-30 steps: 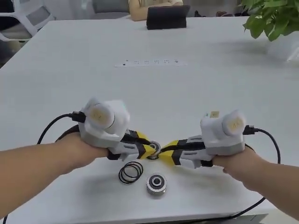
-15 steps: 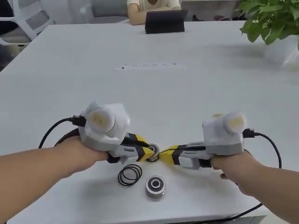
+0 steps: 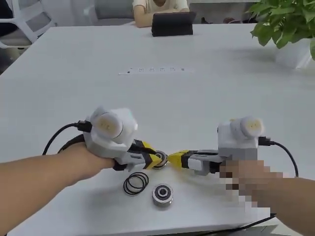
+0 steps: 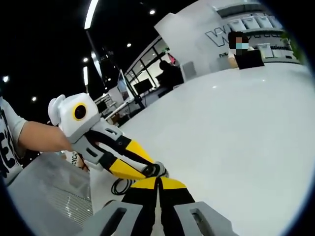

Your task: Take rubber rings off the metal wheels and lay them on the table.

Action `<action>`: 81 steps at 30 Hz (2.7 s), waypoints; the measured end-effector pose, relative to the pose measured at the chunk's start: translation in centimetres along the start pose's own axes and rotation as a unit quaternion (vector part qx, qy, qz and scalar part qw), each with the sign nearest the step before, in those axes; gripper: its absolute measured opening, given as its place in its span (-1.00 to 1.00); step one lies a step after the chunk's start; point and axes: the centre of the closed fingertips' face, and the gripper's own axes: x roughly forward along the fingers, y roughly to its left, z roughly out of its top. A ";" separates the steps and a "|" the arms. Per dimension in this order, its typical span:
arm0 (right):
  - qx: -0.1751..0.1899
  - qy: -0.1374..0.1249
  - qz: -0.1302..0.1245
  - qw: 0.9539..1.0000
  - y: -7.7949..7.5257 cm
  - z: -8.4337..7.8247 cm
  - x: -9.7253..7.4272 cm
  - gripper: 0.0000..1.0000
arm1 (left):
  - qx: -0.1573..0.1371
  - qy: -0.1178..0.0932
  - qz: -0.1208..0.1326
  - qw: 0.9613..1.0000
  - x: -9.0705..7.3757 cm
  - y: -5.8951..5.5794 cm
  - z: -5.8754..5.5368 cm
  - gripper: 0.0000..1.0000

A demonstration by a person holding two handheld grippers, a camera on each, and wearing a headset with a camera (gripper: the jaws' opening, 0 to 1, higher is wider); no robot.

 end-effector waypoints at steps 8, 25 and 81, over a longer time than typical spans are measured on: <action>0.009 -0.003 -0.002 1.000 0.2 0.2 0.1 -1.00 | 0.004 0.004 0.006 1.000 0.1 0.0 0.0 -0.87; -0.034 -0.001 0.045 0.998 3.1 1.2 0.9 -1.00 | 0.008 0.015 0.007 1.000 0.2 0.1 0.0 -0.87; -0.025 0.001 0.041 0.999 3.9 1.8 -0.5 -1.00 | -0.005 -0.041 -0.016 0.999 -5.4 -2.0 2.4 -0.32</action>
